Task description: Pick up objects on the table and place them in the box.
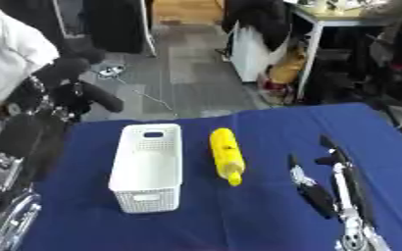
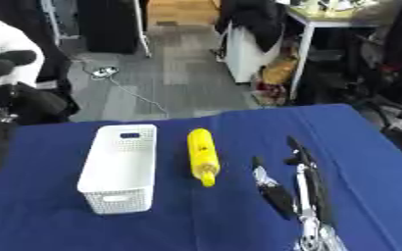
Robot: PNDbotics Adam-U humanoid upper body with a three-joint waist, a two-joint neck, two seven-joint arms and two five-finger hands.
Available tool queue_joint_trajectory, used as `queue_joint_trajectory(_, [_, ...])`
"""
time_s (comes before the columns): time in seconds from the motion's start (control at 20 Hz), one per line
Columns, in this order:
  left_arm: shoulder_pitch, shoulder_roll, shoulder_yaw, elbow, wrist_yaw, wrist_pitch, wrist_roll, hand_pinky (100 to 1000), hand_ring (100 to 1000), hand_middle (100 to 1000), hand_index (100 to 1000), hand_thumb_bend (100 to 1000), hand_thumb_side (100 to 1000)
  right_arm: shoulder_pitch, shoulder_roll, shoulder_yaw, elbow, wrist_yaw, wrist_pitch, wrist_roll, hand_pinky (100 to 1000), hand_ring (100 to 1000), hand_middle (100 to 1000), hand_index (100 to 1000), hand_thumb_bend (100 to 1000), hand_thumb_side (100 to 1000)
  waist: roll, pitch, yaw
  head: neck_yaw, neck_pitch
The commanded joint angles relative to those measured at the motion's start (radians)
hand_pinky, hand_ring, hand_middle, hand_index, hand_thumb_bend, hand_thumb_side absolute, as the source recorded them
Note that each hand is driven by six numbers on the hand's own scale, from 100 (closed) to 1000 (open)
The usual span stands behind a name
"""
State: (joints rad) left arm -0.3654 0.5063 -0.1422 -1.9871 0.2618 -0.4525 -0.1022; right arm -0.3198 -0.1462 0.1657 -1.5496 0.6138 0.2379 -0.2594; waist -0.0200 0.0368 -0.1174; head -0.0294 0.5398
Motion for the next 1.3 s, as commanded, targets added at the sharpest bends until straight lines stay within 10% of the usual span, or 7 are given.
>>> queue_joint_trajectory(0.05, [-0.014,0.007,0.0,-0.013,0.007,0.0,-0.004,666,583,889,898,236,834,-0.031,0.017,0.005,0.031,0.001,-0.014,-0.026,867,728,911,1000,378,689,-0.001,-0.01,0.004,-0.015,-0.015])
queue_joint_trajectory(1.3, [-0.039,-0.007,0.003,-0.013,0.022,0.001,-0.003,668,587,890,898,241,828,-0.273,0.083,0.047,0.325,0.08,-0.066,0.012,866,732,909,1000,401,688,-0.005,0.005,0.028,-0.077,-0.057])
